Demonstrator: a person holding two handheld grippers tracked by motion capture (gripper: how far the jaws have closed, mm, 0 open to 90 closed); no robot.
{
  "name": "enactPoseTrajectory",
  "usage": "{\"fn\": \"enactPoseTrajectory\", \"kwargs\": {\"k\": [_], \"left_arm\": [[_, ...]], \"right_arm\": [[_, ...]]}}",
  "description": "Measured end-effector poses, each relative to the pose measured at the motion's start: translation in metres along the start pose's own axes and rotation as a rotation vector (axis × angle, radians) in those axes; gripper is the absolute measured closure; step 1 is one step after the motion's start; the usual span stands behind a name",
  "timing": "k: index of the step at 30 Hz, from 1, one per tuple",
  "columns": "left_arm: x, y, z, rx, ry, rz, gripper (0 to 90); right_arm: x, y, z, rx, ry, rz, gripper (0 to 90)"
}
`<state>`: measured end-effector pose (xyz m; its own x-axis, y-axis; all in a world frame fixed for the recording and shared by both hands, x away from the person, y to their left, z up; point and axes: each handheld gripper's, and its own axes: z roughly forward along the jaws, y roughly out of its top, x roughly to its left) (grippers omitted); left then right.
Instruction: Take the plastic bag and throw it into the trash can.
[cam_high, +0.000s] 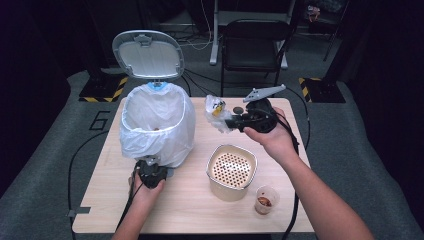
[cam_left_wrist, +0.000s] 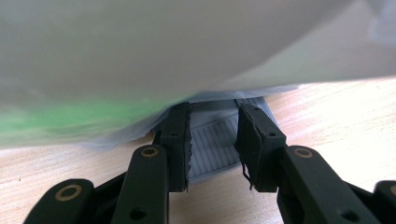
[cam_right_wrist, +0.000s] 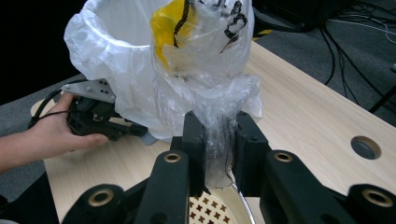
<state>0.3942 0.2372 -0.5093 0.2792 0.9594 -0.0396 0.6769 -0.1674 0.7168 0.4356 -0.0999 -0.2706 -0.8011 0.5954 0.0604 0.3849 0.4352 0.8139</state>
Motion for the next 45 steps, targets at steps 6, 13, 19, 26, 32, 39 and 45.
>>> {"fn": "enactPoseTrajectory", "kwargs": {"k": [6, 13, 19, 26, 32, 39, 45], "left_arm": [[0.000, 0.000, 0.000, 0.002, 0.000, 0.000, 64.9], [-0.001, 0.000, 0.001, -0.008, 0.005, -0.011, 65.0], [-0.001, 0.000, 0.001, -0.007, 0.008, -0.009, 64.9], [0.000, 0.000, 0.000, -0.001, -0.005, 0.002, 64.9], [0.000, 0.000, 0.000, 0.002, -0.004, 0.004, 64.9], [0.000, 0.001, 0.000, -0.001, -0.006, -0.007, 64.9], [0.000, 0.001, 0.000, 0.001, -0.006, -0.009, 64.9]], "right_arm": [[0.006, 0.007, 0.007, -0.002, 0.017, -0.002, 77.3], [0.019, 0.021, 0.013, -0.020, 0.045, -0.023, 77.3], [0.034, 0.038, 0.021, -0.024, 0.067, -0.047, 77.3], [0.046, 0.054, 0.034, -0.027, 0.089, -0.054, 77.2], [0.054, 0.070, 0.057, -0.021, 0.091, -0.063, 77.2], [0.059, 0.085, 0.079, -0.037, 0.086, -0.068, 77.2], [0.064, 0.095, 0.096, -0.030, 0.076, -0.067, 77.1]]}}
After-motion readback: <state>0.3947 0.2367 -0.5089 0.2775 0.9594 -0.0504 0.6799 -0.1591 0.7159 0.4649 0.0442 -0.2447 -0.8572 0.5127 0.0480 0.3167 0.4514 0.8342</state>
